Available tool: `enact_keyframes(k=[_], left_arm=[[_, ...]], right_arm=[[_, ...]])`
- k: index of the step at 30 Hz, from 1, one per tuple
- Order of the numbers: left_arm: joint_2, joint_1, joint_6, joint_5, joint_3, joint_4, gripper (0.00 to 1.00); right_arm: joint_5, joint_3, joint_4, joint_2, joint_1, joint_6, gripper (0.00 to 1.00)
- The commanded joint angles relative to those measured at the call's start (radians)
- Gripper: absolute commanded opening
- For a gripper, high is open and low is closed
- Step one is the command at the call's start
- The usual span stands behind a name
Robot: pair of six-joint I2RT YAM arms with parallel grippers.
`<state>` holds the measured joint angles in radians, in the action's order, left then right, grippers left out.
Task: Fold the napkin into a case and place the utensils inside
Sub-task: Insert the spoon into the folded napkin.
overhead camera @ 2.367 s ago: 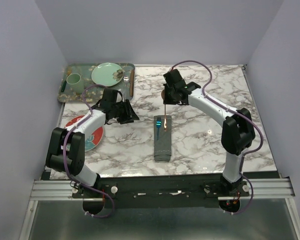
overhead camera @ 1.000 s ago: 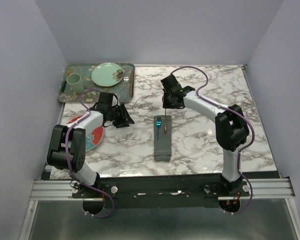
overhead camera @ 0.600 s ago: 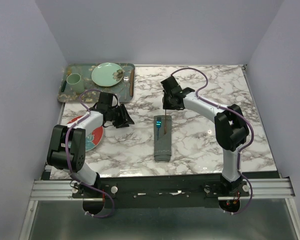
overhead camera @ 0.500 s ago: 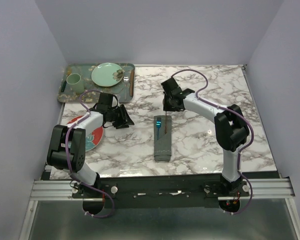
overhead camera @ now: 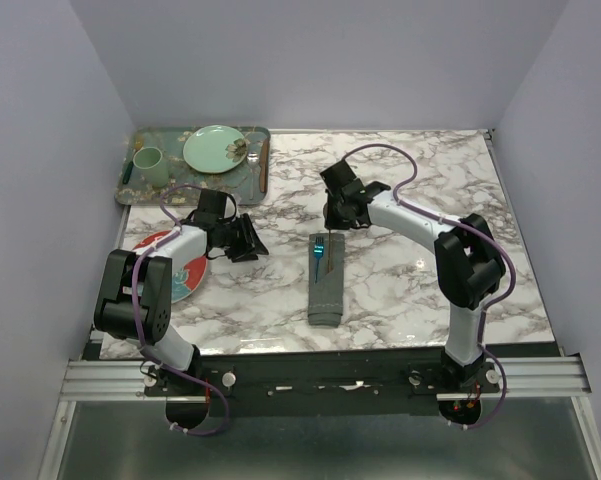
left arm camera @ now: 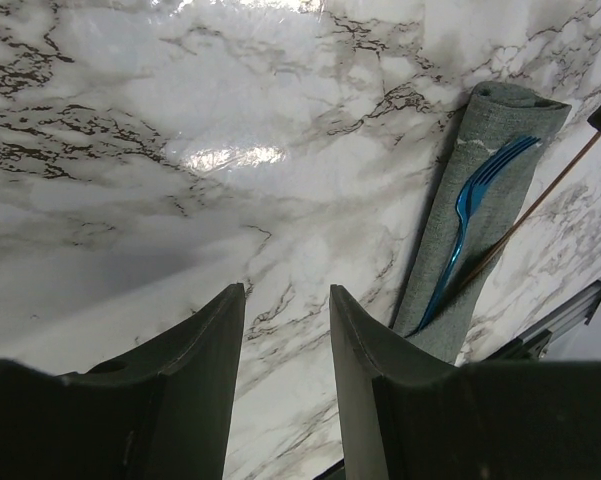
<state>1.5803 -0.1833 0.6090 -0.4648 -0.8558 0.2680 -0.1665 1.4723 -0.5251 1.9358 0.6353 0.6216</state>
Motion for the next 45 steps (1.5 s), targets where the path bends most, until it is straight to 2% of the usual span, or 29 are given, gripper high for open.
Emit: enact_keyframes(k=[1,28,45], left_arm=[[-0.020,0.005,-0.009,-0.034,0.017,-0.041,0.48],[0.003,0.007,-0.022,-0.037,0.026,-0.046,0.47],[-0.002,0.007,-0.015,-0.037,0.049,-0.061,0.47]], right_arm=[[-0.011,-0.015,-0.052,-0.035,0.006,0.044,0.00],[0.061,-0.026,-0.173,-0.034,0.018,0.084,0.01],[0.101,-0.078,-0.173,-0.047,0.043,0.119,0.01]])
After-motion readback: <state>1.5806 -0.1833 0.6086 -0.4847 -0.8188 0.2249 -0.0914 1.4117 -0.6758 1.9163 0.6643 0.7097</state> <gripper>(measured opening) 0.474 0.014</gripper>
